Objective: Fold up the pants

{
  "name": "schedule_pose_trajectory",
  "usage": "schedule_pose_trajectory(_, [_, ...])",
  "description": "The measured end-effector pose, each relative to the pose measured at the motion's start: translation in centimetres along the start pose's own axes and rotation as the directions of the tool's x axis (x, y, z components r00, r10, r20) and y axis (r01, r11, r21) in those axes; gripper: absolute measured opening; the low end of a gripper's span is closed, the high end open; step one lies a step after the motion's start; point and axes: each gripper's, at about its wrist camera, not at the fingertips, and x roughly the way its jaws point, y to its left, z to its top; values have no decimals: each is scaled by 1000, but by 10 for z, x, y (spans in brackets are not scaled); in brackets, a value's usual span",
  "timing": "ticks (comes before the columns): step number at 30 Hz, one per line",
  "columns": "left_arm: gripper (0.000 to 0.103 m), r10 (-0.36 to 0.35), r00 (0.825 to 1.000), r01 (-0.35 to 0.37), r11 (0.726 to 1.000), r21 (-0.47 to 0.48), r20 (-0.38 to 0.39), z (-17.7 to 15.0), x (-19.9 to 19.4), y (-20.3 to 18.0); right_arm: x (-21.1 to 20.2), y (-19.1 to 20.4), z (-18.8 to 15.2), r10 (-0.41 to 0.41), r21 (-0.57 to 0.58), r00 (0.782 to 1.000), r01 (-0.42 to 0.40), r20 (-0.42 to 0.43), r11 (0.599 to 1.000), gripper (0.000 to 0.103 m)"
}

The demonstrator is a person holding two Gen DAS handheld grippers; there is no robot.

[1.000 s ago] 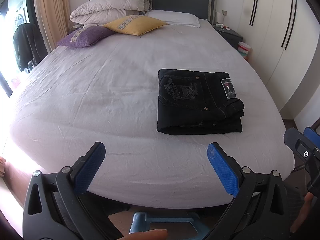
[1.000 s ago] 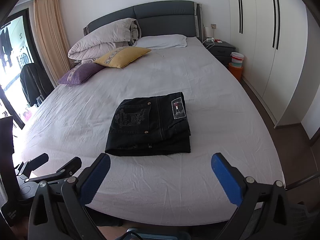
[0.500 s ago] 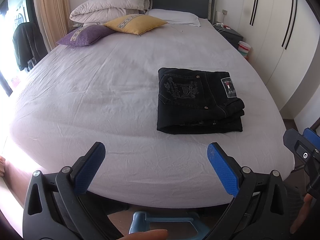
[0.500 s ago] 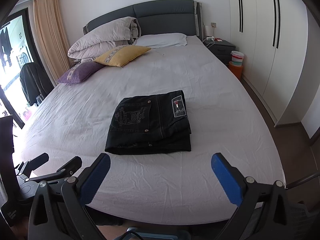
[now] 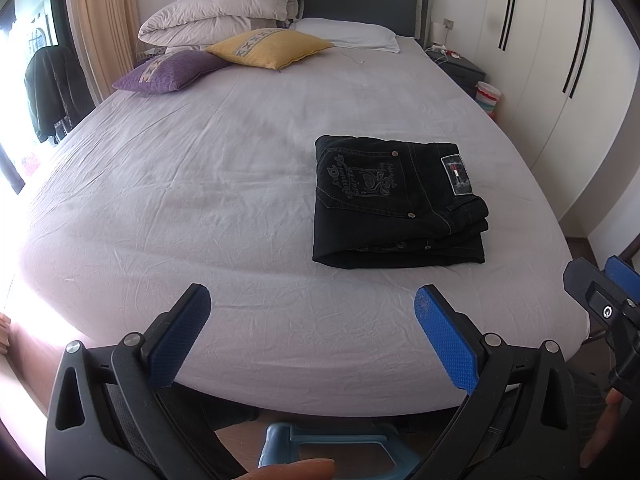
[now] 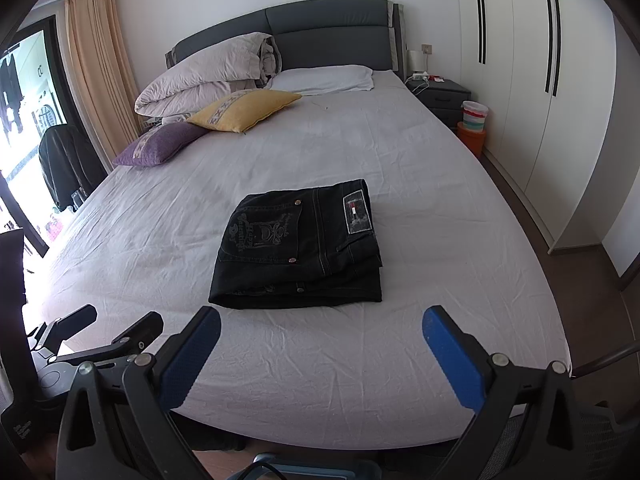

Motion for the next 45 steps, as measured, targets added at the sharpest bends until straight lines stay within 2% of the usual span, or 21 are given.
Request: schedule_pose_trajectory(45, [103, -7, 1000, 7, 1000, 0, -6, -1, 1, 5, -2, -5, 3, 2, -4, 1000, -2, -6, 1000, 103])
